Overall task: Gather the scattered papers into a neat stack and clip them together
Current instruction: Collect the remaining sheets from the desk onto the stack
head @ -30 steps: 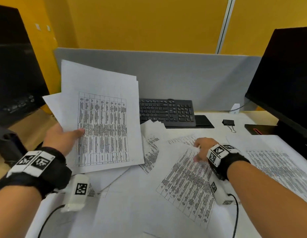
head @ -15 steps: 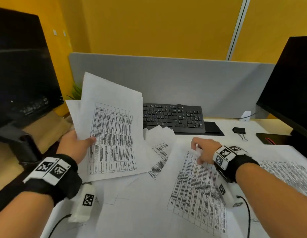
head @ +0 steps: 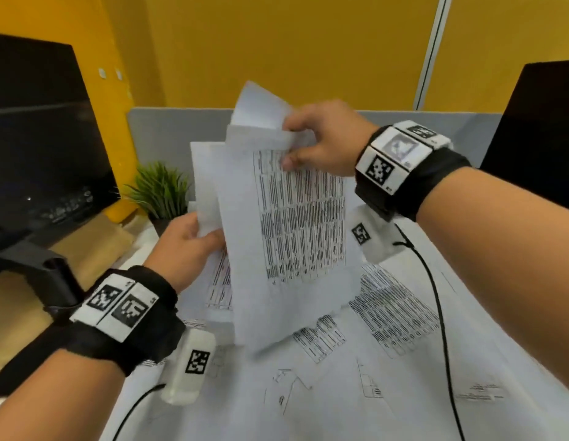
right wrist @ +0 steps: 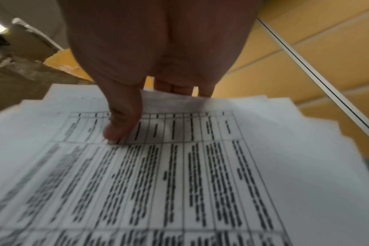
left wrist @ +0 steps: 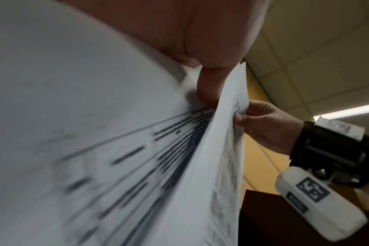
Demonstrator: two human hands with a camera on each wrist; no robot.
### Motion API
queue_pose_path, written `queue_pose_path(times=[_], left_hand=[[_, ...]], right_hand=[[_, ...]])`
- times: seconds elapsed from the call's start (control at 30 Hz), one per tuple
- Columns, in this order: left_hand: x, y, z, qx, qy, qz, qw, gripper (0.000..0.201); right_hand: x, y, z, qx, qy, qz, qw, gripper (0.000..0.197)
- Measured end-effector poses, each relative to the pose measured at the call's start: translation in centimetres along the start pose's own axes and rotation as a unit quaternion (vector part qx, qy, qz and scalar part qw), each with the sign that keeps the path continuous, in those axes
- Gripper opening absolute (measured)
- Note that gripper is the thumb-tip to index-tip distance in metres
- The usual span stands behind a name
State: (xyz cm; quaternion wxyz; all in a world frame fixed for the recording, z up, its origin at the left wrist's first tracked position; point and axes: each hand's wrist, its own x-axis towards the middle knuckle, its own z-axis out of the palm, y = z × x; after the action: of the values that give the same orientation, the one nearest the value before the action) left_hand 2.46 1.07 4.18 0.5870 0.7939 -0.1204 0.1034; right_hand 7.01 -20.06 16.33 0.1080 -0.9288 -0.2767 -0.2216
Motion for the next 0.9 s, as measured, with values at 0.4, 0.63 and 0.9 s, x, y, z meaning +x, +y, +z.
queue_pose_path(times=[0.4,0.63,0.9], left_hand=[[-0.6,-2.8,0.8,0.093,0.115,-0.058,0.987,0.035],[0.2,-7.6,-4.2,0.113,0.168,-0.175,0.963,0.026],[0.6,-10.2,-4.8,0.096,0.156,-0.208,0.961,0.029]], right_hand=[[-0.2,-0.3,2.3,0.056,0.164,0.0,0.985,0.031],[-6.2,7.9,9.7,-0.098,-0.248,0.189,0.945,0.049],[-8.6,10.2,16.2,-0.071,-0.501,0.185,0.843,0.108]])
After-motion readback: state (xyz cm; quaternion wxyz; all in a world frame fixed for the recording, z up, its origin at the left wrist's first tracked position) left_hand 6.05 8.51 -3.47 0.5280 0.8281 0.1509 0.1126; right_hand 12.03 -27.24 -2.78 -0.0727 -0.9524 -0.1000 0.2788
